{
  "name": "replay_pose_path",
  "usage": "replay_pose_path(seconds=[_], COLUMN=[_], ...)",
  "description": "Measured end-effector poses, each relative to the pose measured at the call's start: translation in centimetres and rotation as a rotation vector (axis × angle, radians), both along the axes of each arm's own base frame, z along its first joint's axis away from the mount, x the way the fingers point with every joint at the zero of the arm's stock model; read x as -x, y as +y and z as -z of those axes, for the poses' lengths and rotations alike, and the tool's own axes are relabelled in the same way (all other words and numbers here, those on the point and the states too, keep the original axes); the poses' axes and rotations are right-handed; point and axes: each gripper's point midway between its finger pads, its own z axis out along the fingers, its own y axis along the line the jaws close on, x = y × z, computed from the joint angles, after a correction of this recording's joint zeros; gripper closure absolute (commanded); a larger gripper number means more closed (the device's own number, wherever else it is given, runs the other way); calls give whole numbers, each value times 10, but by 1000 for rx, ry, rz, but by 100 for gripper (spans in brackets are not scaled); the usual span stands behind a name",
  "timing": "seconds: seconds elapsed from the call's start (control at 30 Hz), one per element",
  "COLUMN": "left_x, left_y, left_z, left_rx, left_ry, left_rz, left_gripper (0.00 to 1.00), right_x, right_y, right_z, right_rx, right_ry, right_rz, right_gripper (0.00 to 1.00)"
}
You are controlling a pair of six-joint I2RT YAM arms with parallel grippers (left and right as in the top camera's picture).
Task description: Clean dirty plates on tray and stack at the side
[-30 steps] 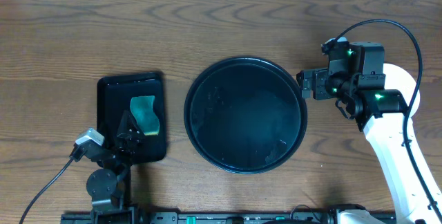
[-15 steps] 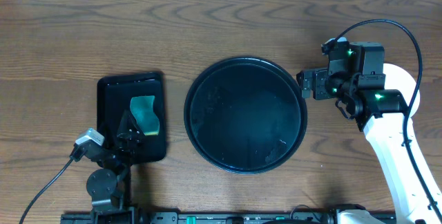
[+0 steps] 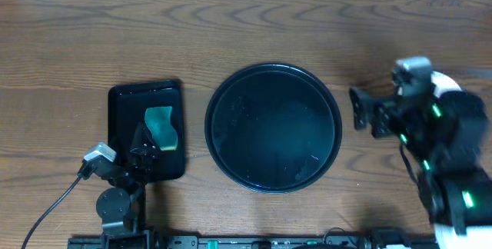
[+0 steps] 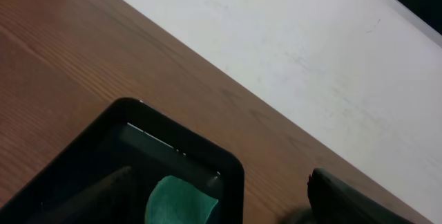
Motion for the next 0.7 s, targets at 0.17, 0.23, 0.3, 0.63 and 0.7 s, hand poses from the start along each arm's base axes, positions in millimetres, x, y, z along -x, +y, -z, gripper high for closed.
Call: replay_pose_path(seconds=[0.17, 0.23, 0.3, 0.63, 0.7], left_x=[0, 0, 0, 0, 0], left_y=[0, 0, 0, 0, 0], left_z=[0, 0, 0, 0, 0], left_rx=[-1, -1, -1, -1, -1], left_ry=[-1, 0, 0, 0, 0], left_rz=[0, 0, 0, 2, 3], left_gripper=[20, 20, 20, 20, 20], right_x=[46, 63, 75, 151, 169], right_y=[-3, -4, -4, -11, -12], right_z=[-51, -65, -75, -109, -115], right_rx=[-12, -16, -19, -25, -29], right_ry=[-205, -272, -320, -557, -619], right_rz=[0, 0, -1, 9, 10], right_gripper=[1, 1, 1, 1, 1])
